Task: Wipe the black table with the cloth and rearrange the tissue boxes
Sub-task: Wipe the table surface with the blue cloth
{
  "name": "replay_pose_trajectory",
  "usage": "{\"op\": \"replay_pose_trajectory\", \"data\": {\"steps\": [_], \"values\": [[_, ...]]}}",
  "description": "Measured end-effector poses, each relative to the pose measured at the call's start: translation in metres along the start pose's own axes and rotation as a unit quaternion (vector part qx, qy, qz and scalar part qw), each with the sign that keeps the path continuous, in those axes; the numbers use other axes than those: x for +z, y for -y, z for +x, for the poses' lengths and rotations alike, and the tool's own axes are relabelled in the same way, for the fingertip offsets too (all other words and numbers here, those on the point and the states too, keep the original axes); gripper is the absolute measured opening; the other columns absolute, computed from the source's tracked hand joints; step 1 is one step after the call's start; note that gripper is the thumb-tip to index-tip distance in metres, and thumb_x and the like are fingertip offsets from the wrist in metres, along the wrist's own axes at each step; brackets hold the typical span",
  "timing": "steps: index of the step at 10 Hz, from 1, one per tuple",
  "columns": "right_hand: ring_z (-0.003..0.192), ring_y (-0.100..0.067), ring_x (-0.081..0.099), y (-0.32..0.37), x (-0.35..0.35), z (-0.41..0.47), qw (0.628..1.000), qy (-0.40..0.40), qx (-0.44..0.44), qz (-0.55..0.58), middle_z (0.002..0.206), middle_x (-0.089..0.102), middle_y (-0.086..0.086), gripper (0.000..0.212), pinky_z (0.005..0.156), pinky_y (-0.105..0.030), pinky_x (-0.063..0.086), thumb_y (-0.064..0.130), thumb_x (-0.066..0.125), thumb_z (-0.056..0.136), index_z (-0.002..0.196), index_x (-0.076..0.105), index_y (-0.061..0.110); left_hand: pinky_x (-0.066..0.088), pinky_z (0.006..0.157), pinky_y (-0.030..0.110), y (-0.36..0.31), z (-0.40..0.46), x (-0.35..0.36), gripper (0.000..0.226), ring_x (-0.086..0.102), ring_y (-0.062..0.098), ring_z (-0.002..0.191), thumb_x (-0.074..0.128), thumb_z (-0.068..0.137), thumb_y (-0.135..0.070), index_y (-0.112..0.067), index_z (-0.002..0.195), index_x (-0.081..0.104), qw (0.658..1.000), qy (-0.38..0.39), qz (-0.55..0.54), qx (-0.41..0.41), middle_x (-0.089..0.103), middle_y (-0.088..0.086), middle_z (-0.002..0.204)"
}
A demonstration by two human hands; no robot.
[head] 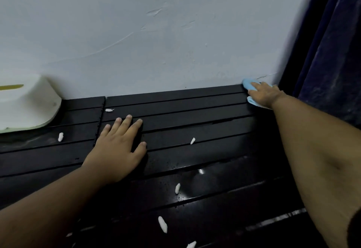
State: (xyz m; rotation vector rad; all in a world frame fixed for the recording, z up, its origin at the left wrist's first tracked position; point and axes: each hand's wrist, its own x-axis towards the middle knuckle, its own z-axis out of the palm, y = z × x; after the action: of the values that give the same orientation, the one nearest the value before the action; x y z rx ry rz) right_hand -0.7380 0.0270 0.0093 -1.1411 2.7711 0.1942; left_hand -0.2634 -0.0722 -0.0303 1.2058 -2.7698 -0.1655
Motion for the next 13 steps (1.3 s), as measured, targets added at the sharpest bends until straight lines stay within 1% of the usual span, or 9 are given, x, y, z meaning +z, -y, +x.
{"op": "replay_pose_trajectory", "data": {"steps": [2, 5, 6, 7, 9, 10, 11, 12, 13], "values": [[0.145, -0.038, 0.012, 0.001, 0.019, 0.045, 0.999, 0.032, -0.036, -0.012, 0.163, 0.005, 0.005, 0.089, 0.114, -0.058, 0.011, 0.074, 0.004, 0.067, 0.148, 0.019, 0.039, -0.004, 0.121, 0.038, -0.001, -0.002, 0.0, 0.088, -0.006, 0.018, 0.151, 0.0, 0.076, -0.067, -0.032, 0.157, 0.003, 1.0, 0.002, 0.002, 0.001, -0.003, -0.001, 0.165], [0.136, -0.032, 0.032, 0.154, 0.001, -0.067, 0.963, -0.056, -0.261, -0.041, 0.158, 0.022, 0.004, 0.085, 0.107, -0.052, 0.026, 0.062, 0.003, 0.067, 0.149, 0.012, 0.04, 0.001, 0.122, 0.043, -0.004, -0.003, -0.004, 0.091, -0.001, 0.022, 0.152, 0.0, 0.075, -0.067, -0.029, 0.157, 0.009, 1.0, 0.015, 0.004, -0.004, 0.002, 0.002, 0.165], [0.134, -0.033, 0.032, 0.215, 0.007, -0.12, 0.931, -0.065, -0.353, -0.061, 0.159, 0.022, 0.004, 0.067, 0.107, -0.051, 0.026, 0.051, 0.012, 0.083, 0.149, 0.011, 0.039, 0.001, 0.122, 0.043, -0.006, -0.004, -0.009, 0.09, 0.0, 0.023, 0.152, 0.003, 0.075, -0.068, -0.029, 0.157, 0.01, 1.0, 0.028, -0.002, -0.009, 0.003, 0.003, 0.165], [0.148, -0.028, 0.01, 0.238, 0.011, -0.144, 0.916, -0.012, -0.399, -0.049, 0.163, 0.009, 0.005, 0.054, 0.118, -0.05, 0.011, 0.044, 0.02, 0.099, 0.152, 0.008, 0.041, 0.002, 0.122, 0.042, -0.008, -0.008, -0.013, 0.077, 0.0, 0.023, 0.152, 0.021, 0.089, -0.063, -0.026, 0.157, 0.014, 0.999, 0.033, -0.018, -0.017, 0.005, 0.004, 0.165], [0.146, -0.028, 0.019, 0.147, 0.003, -0.101, 0.947, -0.054, -0.31, -0.071, 0.162, 0.015, 0.0, 0.07, 0.115, -0.052, 0.017, 0.046, 0.007, 0.084, 0.151, -0.005, 0.031, 0.018, 0.121, 0.044, 0.006, -0.022, -0.035, 0.063, 0.022, 0.023, 0.148, 0.046, 0.096, -0.05, -0.016, 0.147, 0.037, 0.996, 0.014, -0.083, -0.011, 0.028, 0.007, 0.159], [0.148, -0.03, 0.011, 0.067, 0.005, -0.085, 0.99, -0.015, -0.136, -0.015, 0.163, 0.008, -0.004, 0.056, 0.117, -0.053, 0.013, 0.044, 0.024, 0.099, 0.152, 0.02, 0.027, 0.02, 0.12, 0.043, 0.025, -0.051, -0.038, 0.064, 0.021, 0.023, 0.148, 0.049, 0.093, -0.053, -0.017, 0.145, 0.04, 0.998, 0.0, -0.06, 0.001, 0.029, 0.005, 0.158], [0.15, -0.031, 0.002, 0.012, 0.013, -0.094, 0.987, -0.013, -0.091, -0.129, 0.164, -0.002, -0.005, 0.06, 0.118, -0.053, 0.009, 0.046, 0.011, 0.099, 0.15, 0.027, 0.019, 0.012, 0.121, 0.037, 0.04, -0.075, -0.031, 0.079, 0.014, 0.022, 0.15, 0.04, 0.087, -0.067, -0.02, 0.15, 0.035, 0.998, -0.003, -0.062, 0.002, 0.025, 0.003, 0.161], [0.148, -0.034, 0.009, 0.014, 0.01, -0.124, 0.995, -0.013, -0.091, -0.025, 0.163, 0.007, -0.007, 0.072, 0.115, -0.059, 0.011, 0.054, 0.014, 0.086, 0.153, 0.019, 0.029, 0.007, 0.121, 0.036, 0.043, -0.076, -0.025, 0.093, 0.01, 0.022, 0.151, 0.021, 0.079, -0.075, -0.019, 0.152, 0.031, 0.998, -0.008, -0.065, 0.009, 0.022, 0.004, 0.162], [0.141, -0.046, 0.028, 0.032, 0.024, -0.151, 0.974, -0.079, -0.18, -0.111, 0.157, 0.028, -0.016, 0.059, 0.106, -0.065, 0.028, 0.042, 0.023, 0.092, 0.141, 0.047, 0.019, 0.008, 0.122, 0.038, 0.041, -0.075, -0.023, 0.095, 0.011, 0.023, 0.151, 0.018, 0.076, -0.074, -0.017, 0.151, 0.032, 0.998, -0.019, -0.063, 0.009, 0.024, 0.006, 0.161]]}}
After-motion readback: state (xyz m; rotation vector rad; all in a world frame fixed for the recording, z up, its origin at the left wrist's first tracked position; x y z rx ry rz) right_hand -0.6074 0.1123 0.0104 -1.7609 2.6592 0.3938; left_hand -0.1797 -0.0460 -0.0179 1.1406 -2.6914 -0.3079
